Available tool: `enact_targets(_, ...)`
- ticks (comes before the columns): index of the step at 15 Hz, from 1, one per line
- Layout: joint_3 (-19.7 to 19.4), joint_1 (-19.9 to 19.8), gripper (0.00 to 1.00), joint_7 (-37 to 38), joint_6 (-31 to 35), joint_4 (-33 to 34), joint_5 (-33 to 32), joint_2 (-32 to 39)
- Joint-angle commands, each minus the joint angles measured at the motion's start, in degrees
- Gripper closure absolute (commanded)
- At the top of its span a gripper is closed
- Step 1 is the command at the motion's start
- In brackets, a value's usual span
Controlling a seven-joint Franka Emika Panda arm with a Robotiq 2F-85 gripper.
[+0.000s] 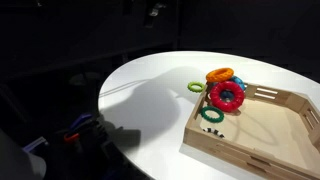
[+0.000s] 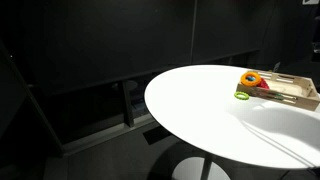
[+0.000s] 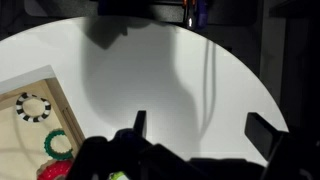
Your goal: Pick up the green ring and drop it in the wooden tray
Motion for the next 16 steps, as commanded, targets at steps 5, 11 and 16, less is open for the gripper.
enact_targets(5, 0.8, -1.0, 0.00, -0.3, -0.1, 0.1, 0.3, 0.1)
enact_targets(11, 2.8, -0.8, 0.00, 2.8, 2.8, 3.4, -0.2, 1.5)
enact_targets(16, 4.9, -0.9, 0.00, 7.9, 7.1, 8.8, -0.7, 5.9)
